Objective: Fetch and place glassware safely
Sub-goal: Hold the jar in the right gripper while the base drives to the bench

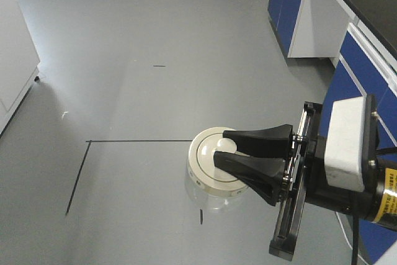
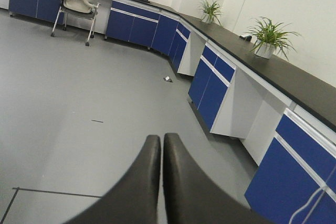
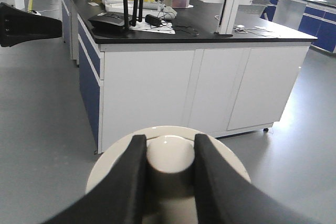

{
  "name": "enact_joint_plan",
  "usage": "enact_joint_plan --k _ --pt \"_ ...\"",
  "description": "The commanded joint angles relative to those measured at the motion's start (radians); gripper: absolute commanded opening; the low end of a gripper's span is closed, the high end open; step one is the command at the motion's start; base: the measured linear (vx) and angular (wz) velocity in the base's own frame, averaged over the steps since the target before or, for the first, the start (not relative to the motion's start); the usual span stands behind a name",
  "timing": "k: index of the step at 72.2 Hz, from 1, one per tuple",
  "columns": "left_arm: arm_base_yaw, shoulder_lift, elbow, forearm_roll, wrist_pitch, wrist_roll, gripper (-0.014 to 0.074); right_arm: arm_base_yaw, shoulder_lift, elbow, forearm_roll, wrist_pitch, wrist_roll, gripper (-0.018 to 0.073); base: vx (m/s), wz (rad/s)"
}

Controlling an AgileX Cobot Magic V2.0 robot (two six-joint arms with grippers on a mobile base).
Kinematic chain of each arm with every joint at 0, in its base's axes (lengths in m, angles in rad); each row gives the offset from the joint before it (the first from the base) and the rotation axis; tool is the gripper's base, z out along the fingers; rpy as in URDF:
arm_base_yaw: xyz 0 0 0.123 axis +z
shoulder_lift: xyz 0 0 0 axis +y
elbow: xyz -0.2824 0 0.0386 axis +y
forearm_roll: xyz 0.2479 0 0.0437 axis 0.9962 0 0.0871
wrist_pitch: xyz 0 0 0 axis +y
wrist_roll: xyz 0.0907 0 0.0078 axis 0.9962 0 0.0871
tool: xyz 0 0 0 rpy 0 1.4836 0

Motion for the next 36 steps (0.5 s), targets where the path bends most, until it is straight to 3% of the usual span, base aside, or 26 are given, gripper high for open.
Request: enact_joint_plan --k 1,36 --pt "-0.001 0.01 -0.025 -0.01 -0.082 -0.008 -0.0007 -0.005 -0.019 -0.027 0.064 -0.049 -0.002 -0.0003 0.37 0.0" --pt "-0.001 0.01 -0.025 -0.01 -0.082 -0.008 -0.0007 -0.005 -0.019 -0.027 0.064 -0.049 -0.002 -0.0003 0.47 -0.02"
